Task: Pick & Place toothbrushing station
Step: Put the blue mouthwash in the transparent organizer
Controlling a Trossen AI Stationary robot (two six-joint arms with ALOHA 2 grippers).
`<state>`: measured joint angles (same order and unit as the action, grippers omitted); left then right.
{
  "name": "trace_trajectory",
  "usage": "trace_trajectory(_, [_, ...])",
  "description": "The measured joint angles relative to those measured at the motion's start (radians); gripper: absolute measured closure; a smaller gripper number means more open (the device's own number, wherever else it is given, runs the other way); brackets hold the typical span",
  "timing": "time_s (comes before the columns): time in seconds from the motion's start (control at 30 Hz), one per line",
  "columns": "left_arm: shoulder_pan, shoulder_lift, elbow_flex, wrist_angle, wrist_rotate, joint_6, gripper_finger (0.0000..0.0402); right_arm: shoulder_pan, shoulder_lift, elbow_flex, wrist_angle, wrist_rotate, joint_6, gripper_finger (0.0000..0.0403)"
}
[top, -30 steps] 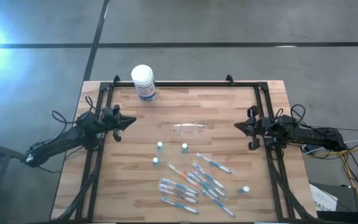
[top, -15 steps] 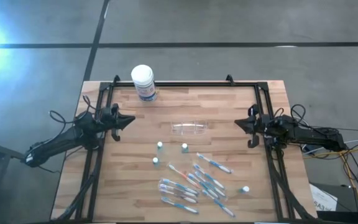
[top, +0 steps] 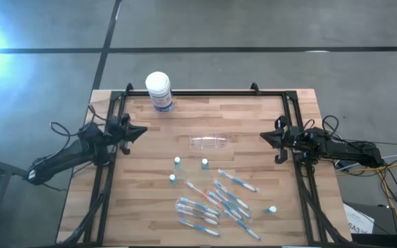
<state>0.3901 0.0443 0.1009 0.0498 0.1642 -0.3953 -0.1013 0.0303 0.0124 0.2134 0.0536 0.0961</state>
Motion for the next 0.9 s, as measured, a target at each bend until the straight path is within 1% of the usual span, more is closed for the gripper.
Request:
trace_trajectory(0.13, [0.000, 0.043, 0.112, -0.011, 0.000, 0.033, 0.0391, 0.000, 0.000, 0.000, 0.000, 0.000, -0.006, 0.0394])
trace_trajectory(0.27, [0.000, 0.141, 0.278, -0.103, 0.000, 0.066, 0.0394, 0.000, 0.000, 0.000, 0.000, 0.002, -0.028, 0.0394])
trace_trajectory(0.4, [-0.002, 0.291, 0.452, -0.233, -0.003, 0.104, 0.0398, 0.000, 0.000, 0.000, 0.000, 0.002, -0.030, 0.0394])
trace_trajectory(0.6, [-0.034, 0.536, 0.696, -0.465, 0.002, 0.280, 0.0391, 0.000, 0.000, 0.000, 0.000, 0.002, -0.044, 0.0394])
trace_trajectory(0.7, [-0.050, 0.647, 0.810, -0.555, -0.003, 0.279, 0.0393, 0.000, 0.000, 0.000, 0.000, 0.002, -0.044, 0.0394])
trace_trajectory(0.9, [-0.100, 0.862, 0.989, -0.727, -0.068, 0.235, 0.0395, 0.000, 0.000, 0.000, 0.000, 0.001, -0.044, 0.0394])
